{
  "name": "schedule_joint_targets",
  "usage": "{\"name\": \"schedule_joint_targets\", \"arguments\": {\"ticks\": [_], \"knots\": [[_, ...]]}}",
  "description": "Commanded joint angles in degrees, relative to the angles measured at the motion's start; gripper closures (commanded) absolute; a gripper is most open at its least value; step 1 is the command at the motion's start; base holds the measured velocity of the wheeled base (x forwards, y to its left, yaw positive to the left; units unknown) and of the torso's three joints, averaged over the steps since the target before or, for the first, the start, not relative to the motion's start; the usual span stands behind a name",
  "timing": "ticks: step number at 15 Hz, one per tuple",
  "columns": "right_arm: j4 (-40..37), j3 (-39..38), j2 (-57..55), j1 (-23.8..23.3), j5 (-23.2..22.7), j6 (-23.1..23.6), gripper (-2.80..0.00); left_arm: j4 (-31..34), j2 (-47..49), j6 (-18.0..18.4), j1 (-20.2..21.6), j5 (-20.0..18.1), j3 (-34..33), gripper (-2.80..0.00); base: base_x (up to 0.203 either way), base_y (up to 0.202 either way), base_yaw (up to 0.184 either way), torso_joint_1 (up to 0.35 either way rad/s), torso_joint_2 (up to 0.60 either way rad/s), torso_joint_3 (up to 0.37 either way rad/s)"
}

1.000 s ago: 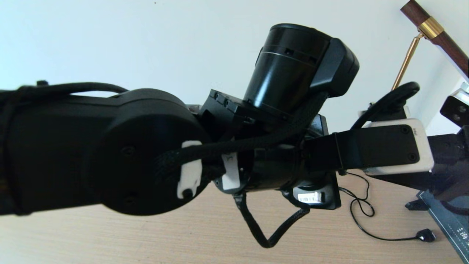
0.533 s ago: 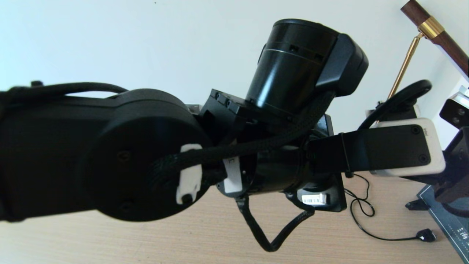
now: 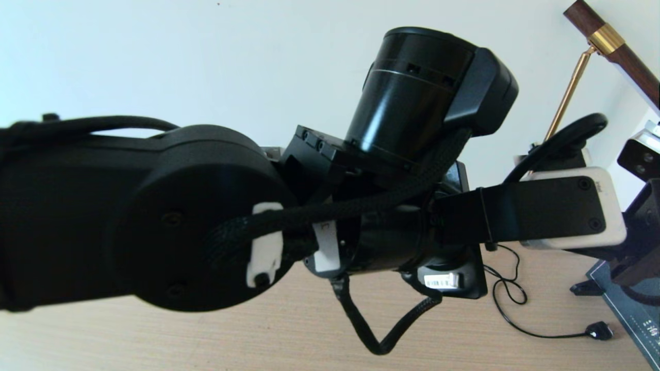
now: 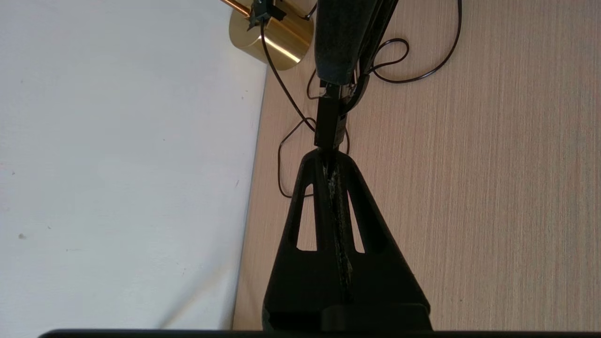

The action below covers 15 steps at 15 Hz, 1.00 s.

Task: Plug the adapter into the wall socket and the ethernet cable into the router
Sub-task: Hand it to the other hand

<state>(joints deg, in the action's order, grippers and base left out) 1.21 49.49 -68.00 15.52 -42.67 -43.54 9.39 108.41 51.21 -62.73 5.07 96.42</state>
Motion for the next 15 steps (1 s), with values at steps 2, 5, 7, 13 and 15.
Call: {"name": "schedule_joint_targets", "arguments": {"ticks": [2, 5, 7, 13, 15], "knots": [[0.1, -0.01, 0.15, 0.04, -0.31, -0.4, 0.0, -0.49, 0.13, 0.21, -0.63, -0.24, -0.09, -2.8, 0.0, 0.0, 0.0, 0.0, 0.0, 0.0], [0.11, 0.22, 0.09, -0.05, -0.17, -2.69, 0.0, -5.31, -0.66, 0.28, -1.07, 0.08, -1.45, -2.8, 0.0, 0.0, 0.0, 0.0, 0.0, 0.0], [0.11, 0.34, 0.32, -0.05, 0.13, -4.56, 0.0, -6.03, -2.91, 0.75, -1.07, 1.25, -4.06, -2.8, 0.0, 0.0, 0.0, 0.0, 0.0, 0.0], [0.03, 4.7, -1.56, -1.99, 0.96, -22.23, 0.0, -20.99, -10.49, 5.35, -1.04, 6.09, -18.26, -2.8, 0.0, 0.0, 0.0, 0.0, 0.0, 0.0], [0.03, 5.98, -2.5, -3.46, -1.9, -29.22, 0.0, -27.07, -10.49, 5.39, -0.7, 5.97, -20.67, -2.8, 0.0, 0.0, 0.0, 0.0, 0.0, 0.0]]}}
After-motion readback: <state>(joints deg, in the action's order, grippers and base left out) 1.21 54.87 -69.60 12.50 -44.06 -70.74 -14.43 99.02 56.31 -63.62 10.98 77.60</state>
